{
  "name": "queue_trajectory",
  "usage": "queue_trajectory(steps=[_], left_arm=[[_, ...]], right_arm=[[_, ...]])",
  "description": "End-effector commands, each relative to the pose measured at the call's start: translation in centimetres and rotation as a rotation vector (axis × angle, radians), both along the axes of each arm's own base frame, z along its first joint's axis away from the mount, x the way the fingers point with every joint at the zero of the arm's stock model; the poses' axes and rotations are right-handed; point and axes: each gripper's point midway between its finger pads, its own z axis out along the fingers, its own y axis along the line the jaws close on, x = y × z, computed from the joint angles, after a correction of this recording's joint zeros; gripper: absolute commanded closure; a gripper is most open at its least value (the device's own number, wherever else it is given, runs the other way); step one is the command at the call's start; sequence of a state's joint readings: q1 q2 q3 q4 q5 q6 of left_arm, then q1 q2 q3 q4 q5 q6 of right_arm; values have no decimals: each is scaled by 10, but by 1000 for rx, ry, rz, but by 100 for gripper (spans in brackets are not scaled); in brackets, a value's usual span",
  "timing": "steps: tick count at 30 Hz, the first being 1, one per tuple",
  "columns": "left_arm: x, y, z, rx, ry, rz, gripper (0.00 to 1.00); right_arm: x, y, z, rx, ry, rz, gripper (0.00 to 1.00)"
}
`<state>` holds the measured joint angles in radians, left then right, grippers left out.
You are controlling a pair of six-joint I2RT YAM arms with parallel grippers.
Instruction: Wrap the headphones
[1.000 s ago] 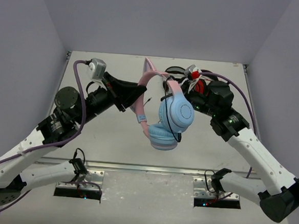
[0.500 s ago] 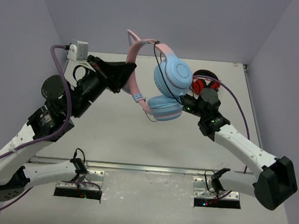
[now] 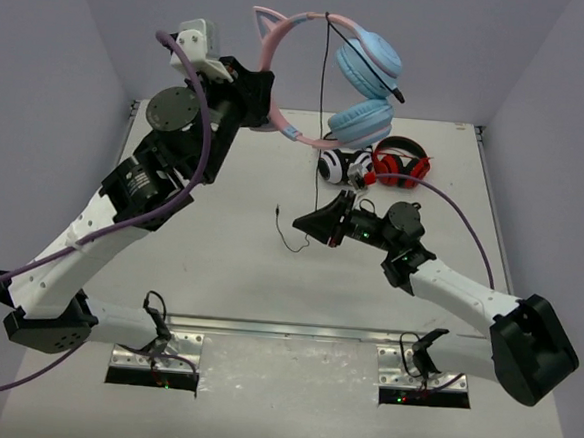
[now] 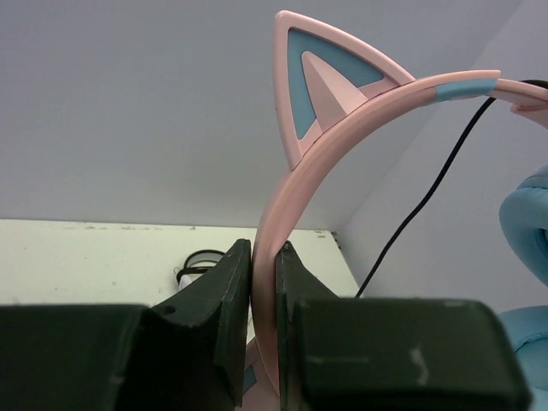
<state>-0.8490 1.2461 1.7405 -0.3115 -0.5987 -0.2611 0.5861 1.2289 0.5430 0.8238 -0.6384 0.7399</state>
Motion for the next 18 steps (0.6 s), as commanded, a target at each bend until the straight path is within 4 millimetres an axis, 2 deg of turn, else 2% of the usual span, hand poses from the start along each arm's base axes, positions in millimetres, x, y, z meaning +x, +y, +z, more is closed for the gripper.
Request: queue_trajectory(steps=[1, 6, 11, 15, 16, 17, 18], left_arm=[[-5, 24, 61, -189, -110, 83, 100], [6, 33, 64, -223, -103, 188, 100], [12, 49, 73, -213, -126, 299, 100], [26, 64, 68, -171, -122, 408, 100], [30, 65, 65, -182, -119, 414, 100], [37, 75, 61, -176, -111, 446, 100], [43, 73, 58, -187, -109, 429, 100]], right_arm=[[-13, -1, 31, 94, -83, 31, 94], [-27, -5, 38, 146, -88, 55, 99], [-44, -8, 37, 157, -92, 83, 93], [-53, -8, 29, 126, -75, 101, 95], [-55, -8, 29, 122, -73, 105, 98], [-56, -7, 29, 118, -78, 108, 98], [-60, -6, 32, 119, -82, 121, 99]])
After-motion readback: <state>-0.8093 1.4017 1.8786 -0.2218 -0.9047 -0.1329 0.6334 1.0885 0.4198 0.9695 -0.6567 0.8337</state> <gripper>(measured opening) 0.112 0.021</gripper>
